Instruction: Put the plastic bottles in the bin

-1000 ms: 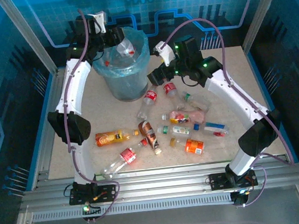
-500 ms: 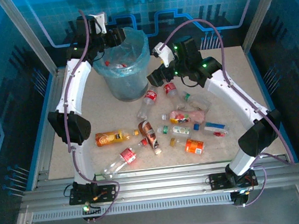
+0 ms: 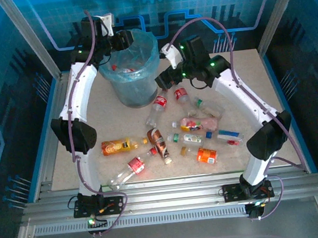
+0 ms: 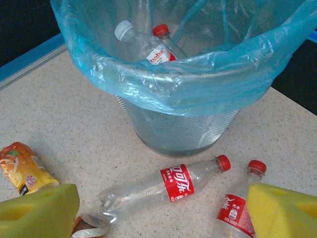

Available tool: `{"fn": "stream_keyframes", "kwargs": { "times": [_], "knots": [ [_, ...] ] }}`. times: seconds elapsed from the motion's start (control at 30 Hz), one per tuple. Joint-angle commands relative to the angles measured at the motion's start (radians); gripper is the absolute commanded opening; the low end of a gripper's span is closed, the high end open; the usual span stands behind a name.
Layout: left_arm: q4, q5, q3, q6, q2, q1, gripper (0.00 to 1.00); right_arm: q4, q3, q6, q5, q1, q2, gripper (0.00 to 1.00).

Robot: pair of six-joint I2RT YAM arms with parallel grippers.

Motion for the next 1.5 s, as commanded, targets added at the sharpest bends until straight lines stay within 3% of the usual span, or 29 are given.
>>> {"fn": "stream_keyframes", "kwargs": {
  "times": [0.0, 0.2, 0.43, 0.67, 1.0, 1.2, 1.47],
  "knots": [
    [-0.03, -0.026, 0.026, 0.034, -0.082, -0.006, 0.57, -0.086, 0.055, 0.041, 0.049, 0.009, 0.008, 0.87],
    [-0.064, -0.094, -0.087, 0.093, -0.252, -0.065, 0.57, -0.164, 0.002, 0.138, 0.062, -0.039, -0.045, 0.84],
    [-0.098, -0.176, -0.361, 0.171, -0.498, -0.215, 0.58, -0.173, -0.241, 0.222, 0.057, -0.097, -0.234, 0.87],
    [-0.092, -0.176, -0.692, 0.18, -0.717, -0.345, 0.58, -0.247, -0.4, 0.285, 0.057, -0.115, -0.387, 0.86],
    [-0.246, -0.188, -0.972, 0.125, -0.883, -0.449, 0.58, -0.265, -0.614, 0.353, 0.071, -0.115, -0.512, 0.79],
    [-0.264, -0.208, -1.108, 0.144, -0.915, -0.46, 0.59, -0.204, -0.636, 0.359, 0.063, -0.115, -0.431, 0.71],
    [-0.197, -0.21, -1.152, 0.146, -0.866, -0.46, 0.61, -0.141, -0.445, 0.331, 0.145, -0.118, -0.137, 0.65]
  ]
}}
